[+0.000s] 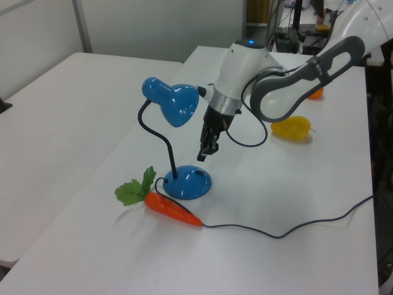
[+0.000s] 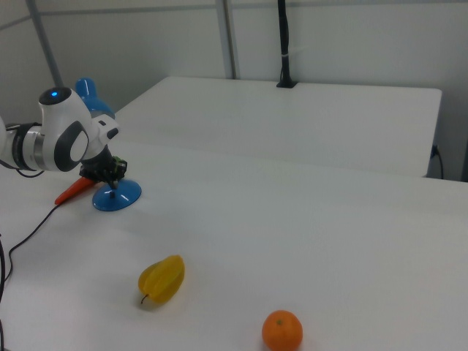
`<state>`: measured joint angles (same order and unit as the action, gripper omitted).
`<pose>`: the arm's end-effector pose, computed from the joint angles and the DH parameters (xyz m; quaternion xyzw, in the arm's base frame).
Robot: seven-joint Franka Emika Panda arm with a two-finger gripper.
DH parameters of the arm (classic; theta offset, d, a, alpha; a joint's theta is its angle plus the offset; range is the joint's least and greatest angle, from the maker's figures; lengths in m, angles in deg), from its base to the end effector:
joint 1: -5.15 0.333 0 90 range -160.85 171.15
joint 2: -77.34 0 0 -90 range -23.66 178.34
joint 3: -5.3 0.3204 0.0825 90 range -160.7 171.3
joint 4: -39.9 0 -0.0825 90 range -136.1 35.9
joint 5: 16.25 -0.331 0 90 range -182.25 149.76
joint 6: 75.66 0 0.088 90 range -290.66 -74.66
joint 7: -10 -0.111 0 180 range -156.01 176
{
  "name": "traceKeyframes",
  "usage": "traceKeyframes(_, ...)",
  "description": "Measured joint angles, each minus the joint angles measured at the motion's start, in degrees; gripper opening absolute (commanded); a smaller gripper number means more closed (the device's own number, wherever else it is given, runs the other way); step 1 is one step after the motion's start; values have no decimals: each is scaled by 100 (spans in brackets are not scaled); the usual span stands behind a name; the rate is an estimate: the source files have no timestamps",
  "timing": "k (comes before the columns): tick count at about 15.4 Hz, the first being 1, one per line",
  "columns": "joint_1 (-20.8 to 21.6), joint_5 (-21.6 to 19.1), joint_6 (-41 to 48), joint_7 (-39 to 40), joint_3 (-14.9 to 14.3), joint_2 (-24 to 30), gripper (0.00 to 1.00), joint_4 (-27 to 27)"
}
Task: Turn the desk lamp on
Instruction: 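Move the gripper down toward the button on the blue lamp base, then press down on the lamp base button with the closed gripper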
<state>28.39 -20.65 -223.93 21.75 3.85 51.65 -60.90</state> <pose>0.6044 0.2426 0.3851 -0.9472 -0.2583 -0.1864 0.0373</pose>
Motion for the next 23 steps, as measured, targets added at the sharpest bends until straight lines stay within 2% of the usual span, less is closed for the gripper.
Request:
traceKeyframes(5,21,0,-413,0,103,-176,0,3)
traceKeyframes(23,28,1,-424,0,129,-258,0,6)
